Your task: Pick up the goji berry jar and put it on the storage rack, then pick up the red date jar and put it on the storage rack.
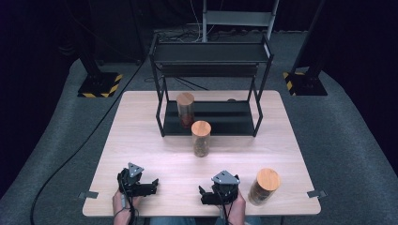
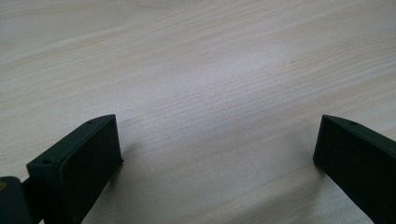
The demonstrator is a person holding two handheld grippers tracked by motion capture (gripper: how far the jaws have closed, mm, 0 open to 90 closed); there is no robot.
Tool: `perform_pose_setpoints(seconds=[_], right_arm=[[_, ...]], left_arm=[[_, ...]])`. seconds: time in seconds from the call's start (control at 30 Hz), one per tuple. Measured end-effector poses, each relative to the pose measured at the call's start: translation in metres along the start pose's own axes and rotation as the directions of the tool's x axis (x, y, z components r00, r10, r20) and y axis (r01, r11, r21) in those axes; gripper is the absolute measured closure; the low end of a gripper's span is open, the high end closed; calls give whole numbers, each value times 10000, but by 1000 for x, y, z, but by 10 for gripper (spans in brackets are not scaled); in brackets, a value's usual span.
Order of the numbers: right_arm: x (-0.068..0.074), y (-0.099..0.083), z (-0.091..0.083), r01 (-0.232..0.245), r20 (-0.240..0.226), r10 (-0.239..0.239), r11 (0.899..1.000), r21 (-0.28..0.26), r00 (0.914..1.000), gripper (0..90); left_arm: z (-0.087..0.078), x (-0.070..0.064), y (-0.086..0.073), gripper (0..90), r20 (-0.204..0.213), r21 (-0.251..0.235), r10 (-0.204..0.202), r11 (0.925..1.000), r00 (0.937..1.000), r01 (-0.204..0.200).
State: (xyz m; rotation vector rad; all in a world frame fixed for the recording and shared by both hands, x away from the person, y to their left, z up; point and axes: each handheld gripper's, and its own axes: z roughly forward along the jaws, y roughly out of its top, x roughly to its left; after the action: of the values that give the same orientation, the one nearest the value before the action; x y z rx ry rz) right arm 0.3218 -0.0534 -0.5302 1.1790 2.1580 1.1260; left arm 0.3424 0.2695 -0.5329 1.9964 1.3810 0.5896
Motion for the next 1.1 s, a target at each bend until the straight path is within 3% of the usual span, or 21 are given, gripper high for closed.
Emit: perform_pose_setpoints(seconds=[0.87, 1.1], right_arm=[[1, 0, -1, 144, 23, -143, 9999, -49, 9999, 8], [3, 0, 0, 196, 221, -197, 9998, 82, 9996, 1]], left_arm=[[0, 0, 0, 1, 10, 12, 27, 10000, 10000, -27], [1, 0, 1, 1, 22, 2, 12, 10000, 10000, -12]])
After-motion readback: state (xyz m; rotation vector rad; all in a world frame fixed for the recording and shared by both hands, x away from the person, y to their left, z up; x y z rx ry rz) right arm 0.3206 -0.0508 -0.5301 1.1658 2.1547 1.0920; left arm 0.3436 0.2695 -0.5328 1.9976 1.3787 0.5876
